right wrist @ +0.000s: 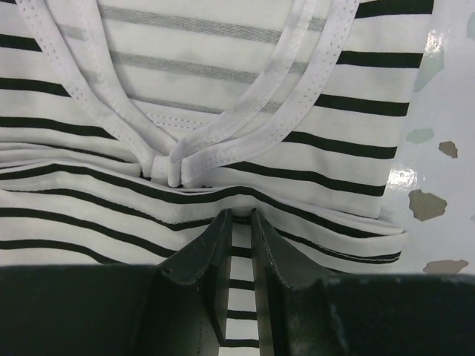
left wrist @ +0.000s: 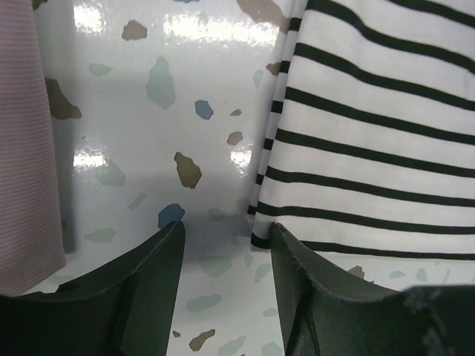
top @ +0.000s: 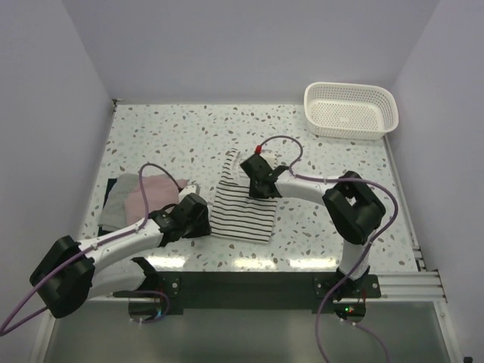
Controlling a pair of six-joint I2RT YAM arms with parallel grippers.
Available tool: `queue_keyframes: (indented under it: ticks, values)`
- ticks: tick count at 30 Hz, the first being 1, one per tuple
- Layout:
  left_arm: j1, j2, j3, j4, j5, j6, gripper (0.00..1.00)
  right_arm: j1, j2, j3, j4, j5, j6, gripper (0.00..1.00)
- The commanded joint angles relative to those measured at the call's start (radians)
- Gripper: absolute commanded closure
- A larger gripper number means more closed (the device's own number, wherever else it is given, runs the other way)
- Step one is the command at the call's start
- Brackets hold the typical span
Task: Fold and stack the tank tops
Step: Fold the tank top
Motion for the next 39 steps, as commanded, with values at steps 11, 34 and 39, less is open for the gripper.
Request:
queue_keyframes:
  ticks: [11,34,39]
  values:
    - [0.027,0.019,-0.095,0.156,0.084,0.012,0.47,-0.02,-0.217,-0.02,-0.104,0.012,-0.061,0.57]
    - [0.023,-0.031,-0.193,0.084,0.158,-0.147,0.54,0.219,-0.706,-0.616,-0.055,-0.126,0.468,0.51]
    - [0.022,-0.013,-0.206,0.102,0.152,-0.155,0.56,0.218,-0.693,-0.658,0.022,-0.142,0.524,0.5]
